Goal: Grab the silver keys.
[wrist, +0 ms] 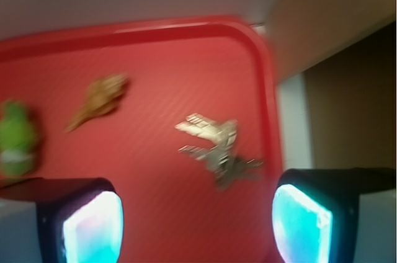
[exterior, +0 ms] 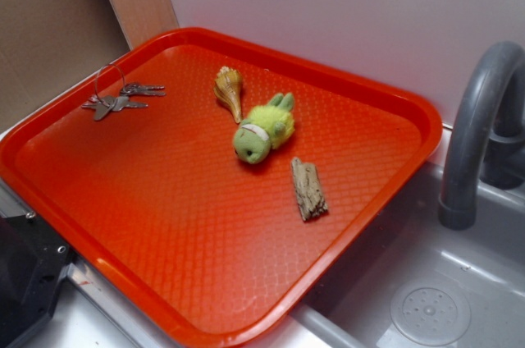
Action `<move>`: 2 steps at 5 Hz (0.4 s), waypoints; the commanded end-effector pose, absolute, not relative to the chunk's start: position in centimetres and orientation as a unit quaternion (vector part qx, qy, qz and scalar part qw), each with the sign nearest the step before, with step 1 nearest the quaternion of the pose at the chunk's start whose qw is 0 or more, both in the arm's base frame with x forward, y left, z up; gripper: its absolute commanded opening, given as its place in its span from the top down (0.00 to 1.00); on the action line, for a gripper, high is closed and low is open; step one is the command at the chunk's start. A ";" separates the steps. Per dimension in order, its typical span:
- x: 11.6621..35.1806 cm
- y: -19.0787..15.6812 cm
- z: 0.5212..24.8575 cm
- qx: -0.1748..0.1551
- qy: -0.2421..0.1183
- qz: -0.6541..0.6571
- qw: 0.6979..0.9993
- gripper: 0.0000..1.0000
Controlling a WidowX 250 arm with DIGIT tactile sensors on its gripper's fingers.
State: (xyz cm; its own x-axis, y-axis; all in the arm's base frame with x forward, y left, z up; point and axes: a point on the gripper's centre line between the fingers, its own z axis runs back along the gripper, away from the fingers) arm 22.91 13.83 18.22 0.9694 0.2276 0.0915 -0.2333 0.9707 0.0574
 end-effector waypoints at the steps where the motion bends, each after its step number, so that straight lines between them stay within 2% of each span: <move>1: 20.4 18.5 19.0 0.070 -0.077 0.190 0.976 0.00; 2: 20.2 17.3 18.4 0.077 -0.101 0.256 0.958 0.00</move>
